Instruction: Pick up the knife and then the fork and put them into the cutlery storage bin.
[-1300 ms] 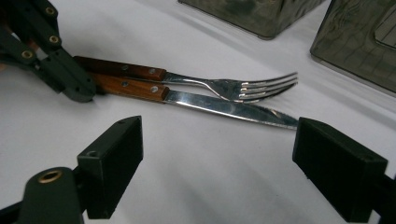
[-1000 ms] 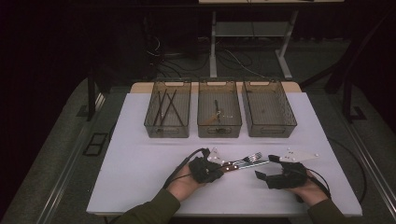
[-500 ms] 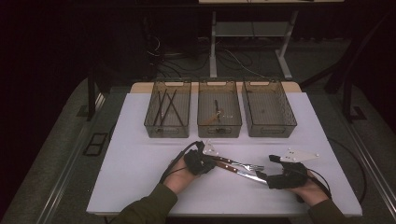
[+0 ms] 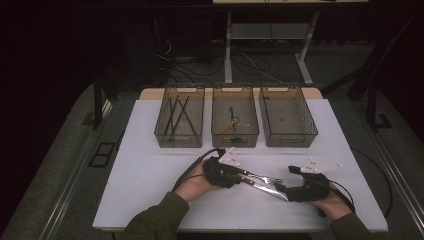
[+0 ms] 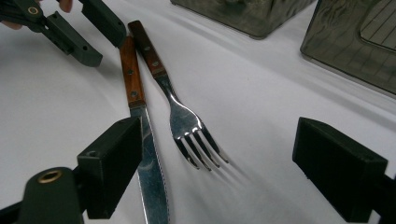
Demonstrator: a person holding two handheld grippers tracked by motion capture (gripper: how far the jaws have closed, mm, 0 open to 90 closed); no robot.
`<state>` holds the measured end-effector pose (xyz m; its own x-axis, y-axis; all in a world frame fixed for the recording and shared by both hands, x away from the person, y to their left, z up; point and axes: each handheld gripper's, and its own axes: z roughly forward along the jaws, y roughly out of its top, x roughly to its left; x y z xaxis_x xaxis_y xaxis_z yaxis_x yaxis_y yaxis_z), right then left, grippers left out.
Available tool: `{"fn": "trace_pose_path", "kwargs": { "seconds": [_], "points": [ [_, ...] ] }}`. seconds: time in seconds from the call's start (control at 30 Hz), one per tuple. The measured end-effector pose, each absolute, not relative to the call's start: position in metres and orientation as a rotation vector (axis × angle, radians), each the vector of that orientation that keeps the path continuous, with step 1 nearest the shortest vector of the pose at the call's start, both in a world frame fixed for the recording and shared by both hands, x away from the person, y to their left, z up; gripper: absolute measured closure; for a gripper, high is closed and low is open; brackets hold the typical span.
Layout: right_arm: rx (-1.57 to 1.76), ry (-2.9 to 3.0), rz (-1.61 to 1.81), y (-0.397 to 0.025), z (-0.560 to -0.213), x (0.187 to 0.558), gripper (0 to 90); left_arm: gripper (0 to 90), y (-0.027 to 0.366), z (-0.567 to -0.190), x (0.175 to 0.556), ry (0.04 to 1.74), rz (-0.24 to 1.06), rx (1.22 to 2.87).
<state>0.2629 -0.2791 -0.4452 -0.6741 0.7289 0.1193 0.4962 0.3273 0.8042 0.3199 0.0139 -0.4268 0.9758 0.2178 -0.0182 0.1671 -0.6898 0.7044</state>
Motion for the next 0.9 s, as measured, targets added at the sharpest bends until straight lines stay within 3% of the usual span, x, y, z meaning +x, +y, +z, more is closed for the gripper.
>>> {"fn": "trace_pose_path", "kwargs": {
  "seconds": [0.53,0.9],
  "points": [
    [1.107,2.333,1.271,-0.280,-0.446,0.264,15.8,64.3,-0.016,-0.442,0.332,0.090,0.004,2.380],
    [1.106,2.334,1.272,-0.280,-0.446,0.265,15.8,66.0,-0.017,-0.447,0.334,0.083,-0.015,2.392]
  ]
}}
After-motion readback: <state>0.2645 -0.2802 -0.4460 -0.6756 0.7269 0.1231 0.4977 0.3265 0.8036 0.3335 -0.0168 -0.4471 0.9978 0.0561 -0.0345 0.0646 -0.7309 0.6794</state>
